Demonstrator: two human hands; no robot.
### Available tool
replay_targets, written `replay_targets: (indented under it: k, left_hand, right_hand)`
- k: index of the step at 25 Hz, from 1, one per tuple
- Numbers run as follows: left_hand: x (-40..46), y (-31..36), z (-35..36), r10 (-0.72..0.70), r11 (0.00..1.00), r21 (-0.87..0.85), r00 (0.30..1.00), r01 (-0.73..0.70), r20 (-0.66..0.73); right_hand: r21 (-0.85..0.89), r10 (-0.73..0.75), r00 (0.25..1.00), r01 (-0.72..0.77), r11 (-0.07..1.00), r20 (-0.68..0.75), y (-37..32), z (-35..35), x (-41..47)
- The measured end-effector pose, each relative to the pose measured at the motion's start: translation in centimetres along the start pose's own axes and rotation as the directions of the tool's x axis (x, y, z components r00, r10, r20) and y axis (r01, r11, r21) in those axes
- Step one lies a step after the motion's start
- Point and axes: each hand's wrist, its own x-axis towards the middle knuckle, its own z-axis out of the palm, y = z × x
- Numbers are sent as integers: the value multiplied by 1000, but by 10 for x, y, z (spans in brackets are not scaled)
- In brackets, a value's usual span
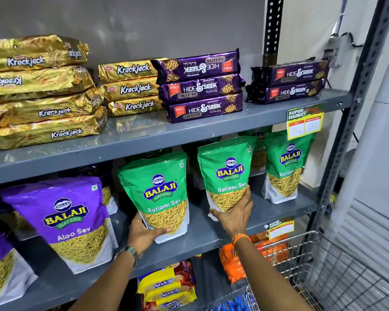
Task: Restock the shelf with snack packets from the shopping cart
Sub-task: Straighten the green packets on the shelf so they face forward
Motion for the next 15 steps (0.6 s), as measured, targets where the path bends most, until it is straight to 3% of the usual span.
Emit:
replay_targets:
  k: [15]
  left_hand:
    - [0,-2,-1,-56,998,-10,998,56,-9]
  right_hand:
    - [20,39,999,-38,999,-16,-5,0,-3]
